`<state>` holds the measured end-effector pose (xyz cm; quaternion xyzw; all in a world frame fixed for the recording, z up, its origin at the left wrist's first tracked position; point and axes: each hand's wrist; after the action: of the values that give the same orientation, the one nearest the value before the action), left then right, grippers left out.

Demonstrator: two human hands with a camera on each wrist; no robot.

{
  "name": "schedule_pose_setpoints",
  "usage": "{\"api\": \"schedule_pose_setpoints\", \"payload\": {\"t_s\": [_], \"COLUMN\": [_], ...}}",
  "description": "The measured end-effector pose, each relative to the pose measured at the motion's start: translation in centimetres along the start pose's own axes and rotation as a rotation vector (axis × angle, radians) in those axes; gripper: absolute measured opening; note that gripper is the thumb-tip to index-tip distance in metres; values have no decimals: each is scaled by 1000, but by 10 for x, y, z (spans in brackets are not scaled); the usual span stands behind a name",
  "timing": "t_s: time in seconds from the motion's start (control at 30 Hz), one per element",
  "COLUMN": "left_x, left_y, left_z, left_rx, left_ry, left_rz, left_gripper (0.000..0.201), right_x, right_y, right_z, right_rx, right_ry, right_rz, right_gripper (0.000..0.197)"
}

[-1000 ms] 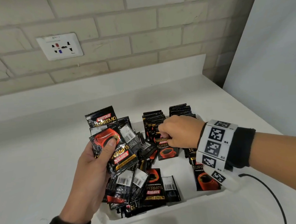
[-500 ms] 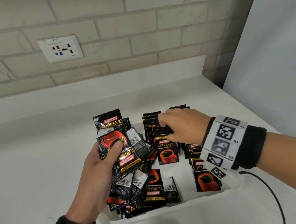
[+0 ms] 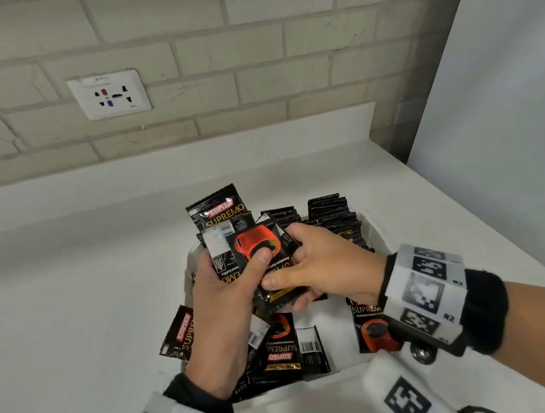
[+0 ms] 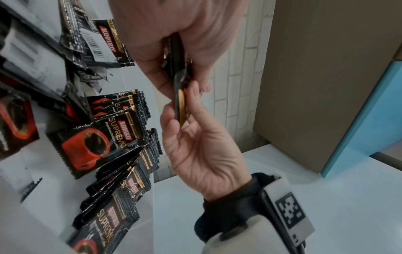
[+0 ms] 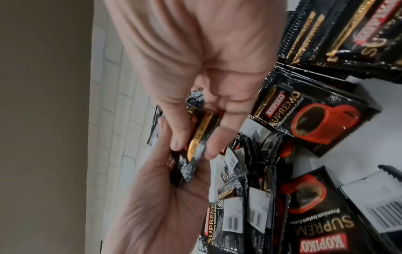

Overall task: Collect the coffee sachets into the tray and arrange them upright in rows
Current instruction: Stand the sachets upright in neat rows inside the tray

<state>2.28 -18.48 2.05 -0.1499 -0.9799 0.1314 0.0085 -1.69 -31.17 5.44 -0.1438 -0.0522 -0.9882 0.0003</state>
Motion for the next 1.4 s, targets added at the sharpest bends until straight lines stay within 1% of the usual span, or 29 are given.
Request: {"api": "schedule_pose_setpoints", "payload": {"t_s": [0.07, 0.13, 0.2, 0.27, 0.33, 0.47, 0.57, 0.67, 0.77, 0.83, 0.9, 0.97, 1.03, 1.13, 1.23, 1.3, 1.4], "left_x": [0, 0, 1, 1, 1, -1, -4, -9, -13, -14, -14, -13, -12, -10, -10, -10, -10], "left_y": [0, 2, 1, 2, 4, 12, 24, 34, 42, 46, 49, 48, 48, 49, 49, 49, 48], "left_z": [1, 0, -1, -1, -1, -1, -3, -8, -15, -17, -18, -18, -18, -19, -19, -20, -19], "left_rx": [47, 81, 79, 80, 91, 90, 92, 108, 131, 131, 135, 136, 134, 131, 141, 141, 138], "left_ry": [26, 44, 50, 53, 61, 66, 69, 57, 32, 18, 12, 13, 19, 32, 45, 52, 58], "left_rz": [24, 39, 43, 36, 20, 0, -32, -57, -82, -91, -94, -95, -90, -91, -92, -92, -87], "left_gripper": [39, 31, 28, 24, 21, 26, 12, 9, 14, 18, 10, 7, 9, 9, 9, 9, 10], "right_x": [1, 1, 1, 0, 0, 3, 7, 10, 11, 9, 5, 0, -7, -18, -25, -29, -31], "right_y": [3, 7, 11, 14, 18, 33, 50, 65, 70, 71, 69, 63, 55, 46, 40, 37, 33], "right_z": [-1, -2, -2, -2, -2, 1, 10, 20, 27, 31, 32, 30, 24, 13, 9, 9, 8], "right_rx": [-59, -55, -44, -45, -51, -56, -103, -44, 153, 418, 728, 968, 1077, 1230, 1393, 1490, 1596], "right_ry": [-14, -25, -29, -26, -17, 23, 67, 100, 128, 123, 132, 155, 146, 125, 77, 32, 15], "right_rz": [-24, -39, -74, -119, -156, -273, -359, -390, -333, -289, -250, -198, -119, -14, 47, 85, 134], "right_gripper": [32, 37, 42, 42, 40, 33, 17, 11, 16, 21, 25, 33, 39, 41, 37, 39, 37]}}
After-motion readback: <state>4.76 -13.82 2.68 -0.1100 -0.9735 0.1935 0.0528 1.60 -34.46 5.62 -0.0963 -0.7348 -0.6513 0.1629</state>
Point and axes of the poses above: each hand's wrist, its own x-axis away from the middle knuckle, its own y-axis out of the back of the hand, z = x × y
